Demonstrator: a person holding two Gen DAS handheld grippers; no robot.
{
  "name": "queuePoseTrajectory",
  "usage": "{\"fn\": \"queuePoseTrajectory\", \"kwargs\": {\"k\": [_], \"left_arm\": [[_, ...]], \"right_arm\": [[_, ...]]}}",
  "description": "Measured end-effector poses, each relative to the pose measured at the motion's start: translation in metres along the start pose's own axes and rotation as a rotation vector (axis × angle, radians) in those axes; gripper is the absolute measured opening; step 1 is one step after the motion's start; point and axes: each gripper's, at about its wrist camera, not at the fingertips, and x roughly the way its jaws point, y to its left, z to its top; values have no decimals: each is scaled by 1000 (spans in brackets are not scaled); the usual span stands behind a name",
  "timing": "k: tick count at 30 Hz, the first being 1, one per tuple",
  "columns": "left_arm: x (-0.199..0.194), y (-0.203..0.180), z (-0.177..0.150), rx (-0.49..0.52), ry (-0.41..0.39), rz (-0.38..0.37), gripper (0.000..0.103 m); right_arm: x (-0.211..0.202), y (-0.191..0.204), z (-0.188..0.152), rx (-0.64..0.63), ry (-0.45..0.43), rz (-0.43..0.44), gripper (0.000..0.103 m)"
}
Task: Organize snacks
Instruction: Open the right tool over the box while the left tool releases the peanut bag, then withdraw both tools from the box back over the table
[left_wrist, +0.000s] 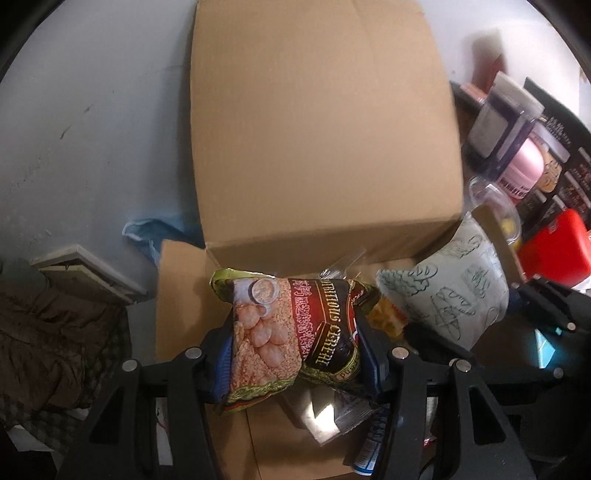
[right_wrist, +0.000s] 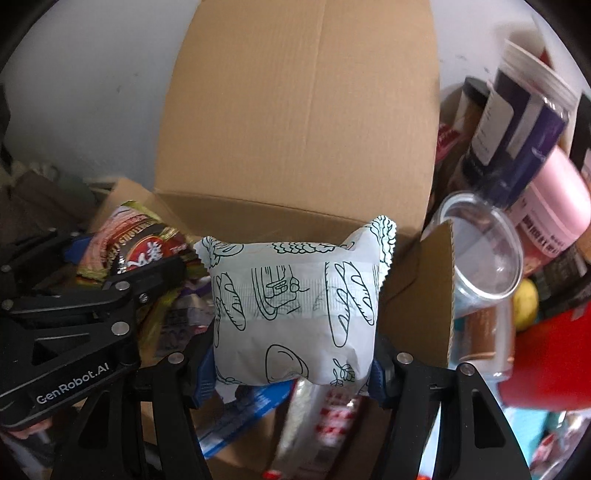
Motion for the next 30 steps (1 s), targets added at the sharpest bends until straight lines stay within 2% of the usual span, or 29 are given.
{"fn": "queuePoseTrajectory", "kwargs": {"k": [3,9,13,15,17,22,30], "left_arm": [[4,0,-2,4,-5,26,55],[16,-2,-1,21,52,78,57],[13,-1,-2,-5,59,61,57],[9,-1,-3,-9,56,58,57],[1,0,-4,-10,51,68,57],[-20,1,-3,-19,21,87,57],[-72,-10,-2,-4,-47,49,57]], "right_arm": [[2,7,0,-29,-7,-37,65],[9,25,-2,-99,17,-93,72],[9,26,-4,-78,38,-99,74],[5,24,-4,-64,32,-115,82],[-2,23,-3,-60,12,-143,86],[-22,27,-4,-75,-4,-164,86],[-66,17,-7,-52,-54,-161,86]]}}
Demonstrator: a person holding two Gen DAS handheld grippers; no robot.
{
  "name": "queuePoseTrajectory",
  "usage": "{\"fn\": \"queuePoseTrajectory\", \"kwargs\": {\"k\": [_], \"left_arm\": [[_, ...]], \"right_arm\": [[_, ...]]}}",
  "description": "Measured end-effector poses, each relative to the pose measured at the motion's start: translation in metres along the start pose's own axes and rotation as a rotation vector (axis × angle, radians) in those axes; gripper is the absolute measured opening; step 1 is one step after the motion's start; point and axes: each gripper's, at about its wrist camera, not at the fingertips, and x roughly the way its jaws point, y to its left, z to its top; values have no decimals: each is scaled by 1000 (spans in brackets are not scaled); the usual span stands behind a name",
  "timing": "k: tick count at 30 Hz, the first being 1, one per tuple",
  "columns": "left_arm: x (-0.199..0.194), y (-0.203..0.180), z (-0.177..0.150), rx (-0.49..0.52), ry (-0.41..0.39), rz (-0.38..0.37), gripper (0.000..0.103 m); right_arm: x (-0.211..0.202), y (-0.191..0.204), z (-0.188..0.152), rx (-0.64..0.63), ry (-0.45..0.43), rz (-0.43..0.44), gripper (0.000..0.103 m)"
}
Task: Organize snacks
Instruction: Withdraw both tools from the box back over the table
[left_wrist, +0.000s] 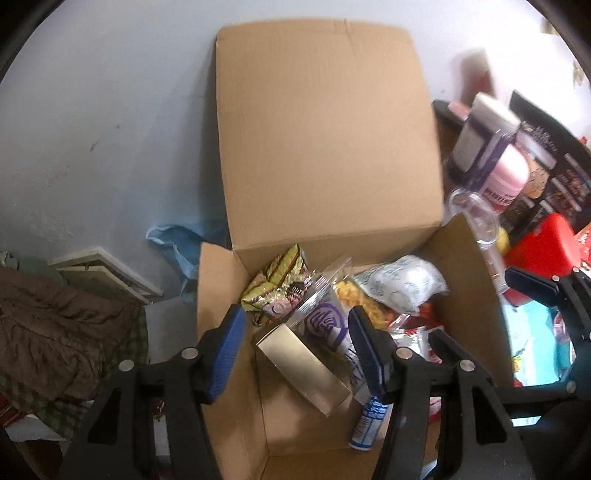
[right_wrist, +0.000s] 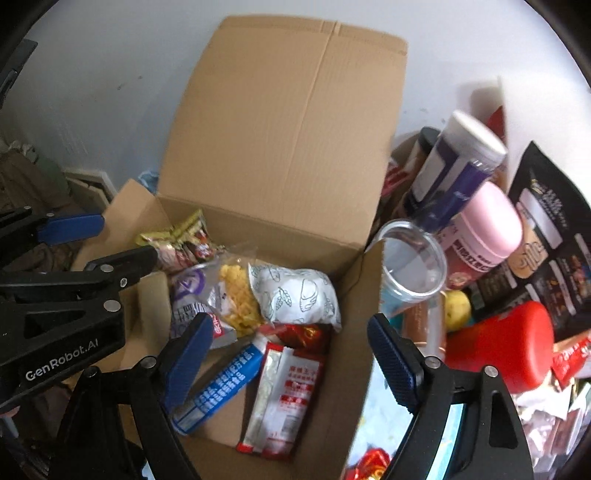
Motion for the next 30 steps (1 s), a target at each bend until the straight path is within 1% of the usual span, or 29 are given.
{"fn": "queuePoseTrajectory", "kwargs": {"k": [6,10,17,23,30], "left_arm": [[-42,0,4,-6,-66,-26,57],[-75,0,6,-15,-110,-65,57],[-133,-4,-3,11,-202,-89,58],[-181,-12,-16,54,-282,-122,58],[-214,-26,-38,104,-319,-165,58]], "right_arm": [[-40,-1,3,20,-59,-14,86],[-74,-4,1,39,-104,-18,86],[-130,-6,-9,85,-164,-31,86],[-176,-7,-26,132,-210,-51,86],[-217,-9,-56,170,-237,-84,86]]}}
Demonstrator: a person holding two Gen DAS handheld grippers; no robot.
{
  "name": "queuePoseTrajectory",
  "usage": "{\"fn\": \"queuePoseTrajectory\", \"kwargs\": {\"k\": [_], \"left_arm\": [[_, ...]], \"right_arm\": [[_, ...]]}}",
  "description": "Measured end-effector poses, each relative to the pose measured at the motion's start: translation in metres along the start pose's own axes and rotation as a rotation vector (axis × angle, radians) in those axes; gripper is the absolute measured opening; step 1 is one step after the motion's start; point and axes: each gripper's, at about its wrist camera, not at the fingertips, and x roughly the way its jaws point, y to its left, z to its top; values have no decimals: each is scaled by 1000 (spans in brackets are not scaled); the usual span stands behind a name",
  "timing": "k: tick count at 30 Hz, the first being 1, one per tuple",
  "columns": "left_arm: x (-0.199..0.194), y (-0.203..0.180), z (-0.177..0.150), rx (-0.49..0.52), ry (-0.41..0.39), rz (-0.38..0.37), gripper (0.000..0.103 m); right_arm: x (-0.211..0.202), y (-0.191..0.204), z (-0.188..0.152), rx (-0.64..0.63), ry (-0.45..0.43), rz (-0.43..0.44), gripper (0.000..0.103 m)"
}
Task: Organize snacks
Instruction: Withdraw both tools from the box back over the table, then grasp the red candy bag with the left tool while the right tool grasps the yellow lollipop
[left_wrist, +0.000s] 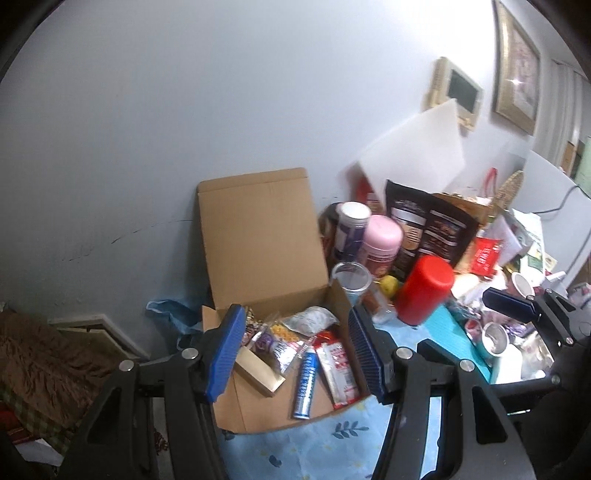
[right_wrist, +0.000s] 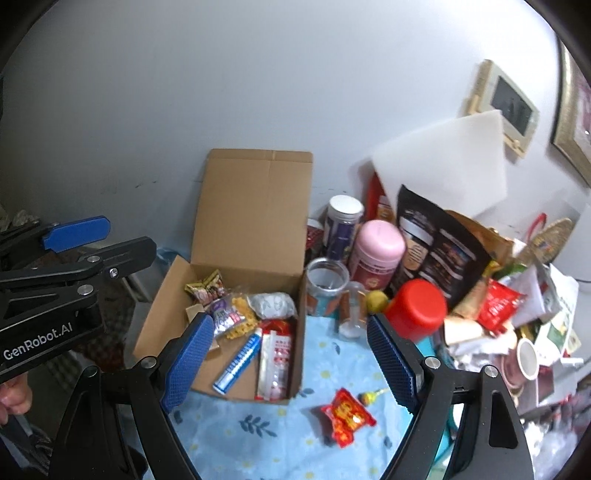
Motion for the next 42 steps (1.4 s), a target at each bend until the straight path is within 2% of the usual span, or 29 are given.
{"fn": "queuePoseTrajectory", "kwargs": {"k": [7,19,33,42], "left_arm": [[-17,-23,-21,47,11,-56,58],[-7,-65,-66,119,98,-139,58],[47,-118,-105,151,249,-218,58],[94,-145,-117,153,310,-218,58]], "right_arm": [[-24,-11,-28,39,13,-31,86],[-30,-37,-91,125,89,-74,86],[-3,-95,-155,250,226,-117,86],[37,-134,-174,304,298,-107,86]]}}
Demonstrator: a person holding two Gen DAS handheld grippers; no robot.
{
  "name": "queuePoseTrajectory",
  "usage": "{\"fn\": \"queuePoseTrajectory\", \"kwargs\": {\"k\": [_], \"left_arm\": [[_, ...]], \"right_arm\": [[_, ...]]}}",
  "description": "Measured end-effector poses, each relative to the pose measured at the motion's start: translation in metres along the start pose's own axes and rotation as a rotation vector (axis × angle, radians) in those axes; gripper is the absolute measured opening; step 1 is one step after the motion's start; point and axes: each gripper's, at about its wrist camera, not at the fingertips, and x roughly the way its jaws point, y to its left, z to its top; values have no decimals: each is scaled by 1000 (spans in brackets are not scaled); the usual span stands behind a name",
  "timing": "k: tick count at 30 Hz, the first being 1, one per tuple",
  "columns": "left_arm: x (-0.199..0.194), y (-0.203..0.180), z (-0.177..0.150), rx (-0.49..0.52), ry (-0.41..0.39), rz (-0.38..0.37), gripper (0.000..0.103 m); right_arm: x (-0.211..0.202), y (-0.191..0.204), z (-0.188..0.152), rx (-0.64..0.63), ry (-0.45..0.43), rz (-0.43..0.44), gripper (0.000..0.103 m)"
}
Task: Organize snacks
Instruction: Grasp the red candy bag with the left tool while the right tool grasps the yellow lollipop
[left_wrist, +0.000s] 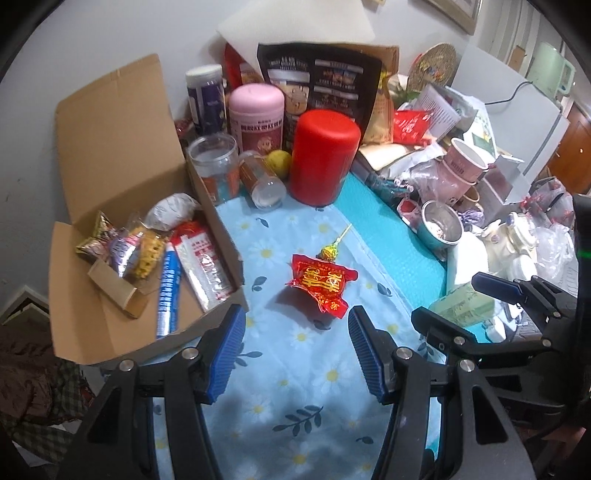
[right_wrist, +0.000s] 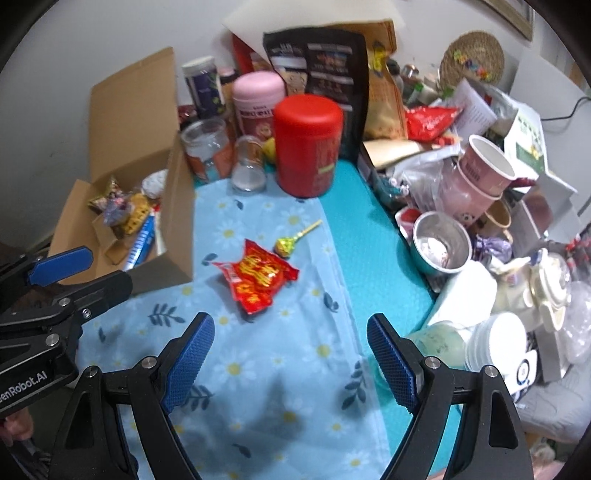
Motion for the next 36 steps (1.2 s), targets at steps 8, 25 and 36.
{"fn": "queuePoseTrajectory", "kwargs": {"k": [8,25,36], "left_arm": [[52,-10,15,6,47,-28,57],[174,-22,24,77,259,-107,57],[208,-23,12,118,317,-108,69]], "right_arm": [[44,-23,18,-16,50,-31,86],[110,-62,47,17,179,-119,85],[132,-53,52,10,216,-75,85]]}}
